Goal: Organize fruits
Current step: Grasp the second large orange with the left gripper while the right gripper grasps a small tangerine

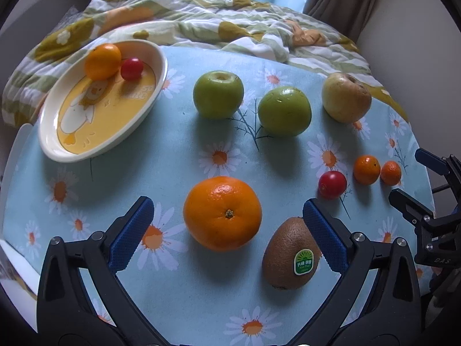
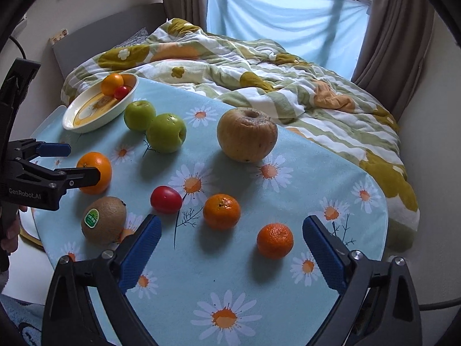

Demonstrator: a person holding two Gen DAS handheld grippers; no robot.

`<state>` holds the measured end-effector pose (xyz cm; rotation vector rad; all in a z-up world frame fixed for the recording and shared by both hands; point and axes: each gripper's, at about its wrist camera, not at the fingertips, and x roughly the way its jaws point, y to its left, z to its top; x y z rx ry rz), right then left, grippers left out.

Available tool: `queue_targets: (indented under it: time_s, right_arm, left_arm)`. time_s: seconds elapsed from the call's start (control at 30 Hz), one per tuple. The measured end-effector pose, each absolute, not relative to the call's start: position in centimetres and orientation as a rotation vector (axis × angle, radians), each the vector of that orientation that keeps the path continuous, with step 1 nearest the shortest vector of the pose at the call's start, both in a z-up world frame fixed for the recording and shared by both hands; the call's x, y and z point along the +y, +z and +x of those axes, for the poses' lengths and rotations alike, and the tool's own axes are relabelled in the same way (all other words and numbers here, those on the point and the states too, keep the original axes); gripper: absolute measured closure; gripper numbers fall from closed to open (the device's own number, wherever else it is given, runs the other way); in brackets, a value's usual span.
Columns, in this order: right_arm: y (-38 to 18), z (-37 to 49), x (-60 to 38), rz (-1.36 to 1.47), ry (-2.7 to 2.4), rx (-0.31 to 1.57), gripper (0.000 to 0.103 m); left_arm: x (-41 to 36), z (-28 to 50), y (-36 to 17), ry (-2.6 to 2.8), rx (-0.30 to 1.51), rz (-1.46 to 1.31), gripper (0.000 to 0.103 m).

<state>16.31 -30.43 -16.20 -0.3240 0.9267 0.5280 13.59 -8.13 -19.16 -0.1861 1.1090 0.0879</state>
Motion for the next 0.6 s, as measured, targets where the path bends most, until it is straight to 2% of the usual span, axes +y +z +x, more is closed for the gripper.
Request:
queue_targets:
  time_s: [0.07,0.2,0.27,0.3,0.4,0.53,0.6]
  right_arm:
    - [-16.8,16.7,-30.3,-0.349,0.548,0.929,0.016]
    - [-17.8,17.1,-30.0,-0.388,0.583,0.929,0.019]
    - [-18.4,17.1,-29.8,-0.409,0.602,0.939,0.029]
    - [-18.6,17.1,-29.7,-0.42,0.611,0.945,0.033]
    - [-19.0,17.1,-29.5,-0.452,0.629,0.944,0.035]
    - [-19.3,17.1,-29.0,-0.496,0.646,0.934,0.035]
    - [-19.4,17.1,-28.8,-0.515,0.65,0.927,0.035]
  left_arm:
    - [-8.1,13.8,-19.8,0.096,1.121,-0.196,0.003]
    - [-8.0,13.8,-20.8,0.11,1.134,-0.216,0.005]
    - [-8.0,13.9,-21.3,0.116,1.142,-0.222,0.009]
    - [-8.0,13.9,-21.6,0.118,1.148,-0.224,0.015]
    - [-7.8,13.9,-22.0,0.125,1.159,-0.23,0.019]
    - [-7.9,13.7,-22.2,0.127,1.157,-0.21,0.036]
    - [-8.0,13.7,-22.1,0.121,1.153,-0.197,0.036]
